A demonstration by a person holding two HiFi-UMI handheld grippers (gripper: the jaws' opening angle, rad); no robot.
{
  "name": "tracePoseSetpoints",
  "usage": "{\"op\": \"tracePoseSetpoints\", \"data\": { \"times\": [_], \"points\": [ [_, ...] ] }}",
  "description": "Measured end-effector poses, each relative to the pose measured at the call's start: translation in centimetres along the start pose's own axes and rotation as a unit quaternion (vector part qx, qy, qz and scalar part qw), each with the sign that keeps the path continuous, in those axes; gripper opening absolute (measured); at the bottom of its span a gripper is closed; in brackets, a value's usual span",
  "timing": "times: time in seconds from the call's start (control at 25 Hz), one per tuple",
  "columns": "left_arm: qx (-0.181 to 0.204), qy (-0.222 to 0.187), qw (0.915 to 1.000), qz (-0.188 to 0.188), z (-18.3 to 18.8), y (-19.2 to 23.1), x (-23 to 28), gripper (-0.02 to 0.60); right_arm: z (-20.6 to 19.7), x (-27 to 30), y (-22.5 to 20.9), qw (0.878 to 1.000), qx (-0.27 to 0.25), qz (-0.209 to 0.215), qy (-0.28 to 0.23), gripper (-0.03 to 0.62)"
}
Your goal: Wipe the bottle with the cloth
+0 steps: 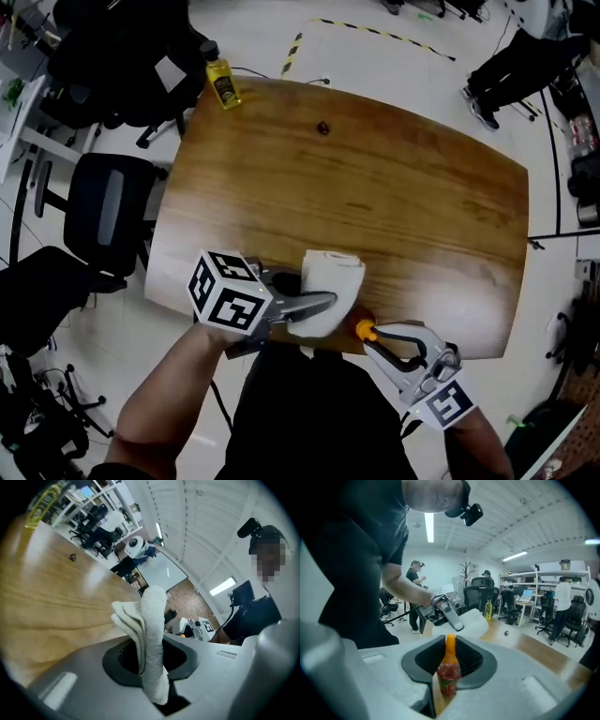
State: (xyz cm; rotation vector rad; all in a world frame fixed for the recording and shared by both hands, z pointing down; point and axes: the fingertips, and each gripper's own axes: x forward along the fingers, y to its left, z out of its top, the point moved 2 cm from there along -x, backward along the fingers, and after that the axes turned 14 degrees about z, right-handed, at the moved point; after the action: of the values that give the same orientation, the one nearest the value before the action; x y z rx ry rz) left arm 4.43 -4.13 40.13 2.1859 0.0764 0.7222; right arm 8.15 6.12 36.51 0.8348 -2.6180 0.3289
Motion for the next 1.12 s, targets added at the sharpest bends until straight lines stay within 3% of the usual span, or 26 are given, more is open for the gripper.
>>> {"op": "tracePoseSetpoints", "data": {
  "times": [0.12,0.24,0.48,0.64,0.8,0.92,1.12],
  "points": [
    [0.065,0.08,0.9938,-0.042,0.7,-0.1,0.9,0.098,0.2,0.2,-0.1,1.0,-0.002,-0.006,0.016,0.054],
    [0.101,0.144,0.9802,-0.091,1.5,0.0,1.8,0.098,0.7,0.5,-0.2,1.0,0.002,-0.013,0.012,0.054],
    [0.119,0.256,0.9392,-0.196,1.7,-1.4,5.3,0.098,1.1,0.6,-0.4,0.999,0.02,-0.04,-0.007,0.054],
    [0.124,0.332,0.9097,-0.217,0.8,-0.9,7.2,0.098,1.2,0.8,0.0,0.998,0.025,-0.052,-0.017,0.054],
    [0.098,0.4,0.8798,-0.238,-0.6,-0.7,8.9,0.098,0.9,0.5,0.0,0.998,0.019,-0.058,-0.024,0.054],
    [0.089,0.429,0.8684,-0.232,-1.5,0.0,10.3,0.097,0.9,0.5,0.0,0.997,0.018,-0.065,-0.032,0.054],
    [0.116,0.456,0.8564,-0.212,-3.0,1.0,11.9,0.097,0.9,0.7,0.3,0.997,0.015,-0.07,-0.036,0.054]
  ]
}}
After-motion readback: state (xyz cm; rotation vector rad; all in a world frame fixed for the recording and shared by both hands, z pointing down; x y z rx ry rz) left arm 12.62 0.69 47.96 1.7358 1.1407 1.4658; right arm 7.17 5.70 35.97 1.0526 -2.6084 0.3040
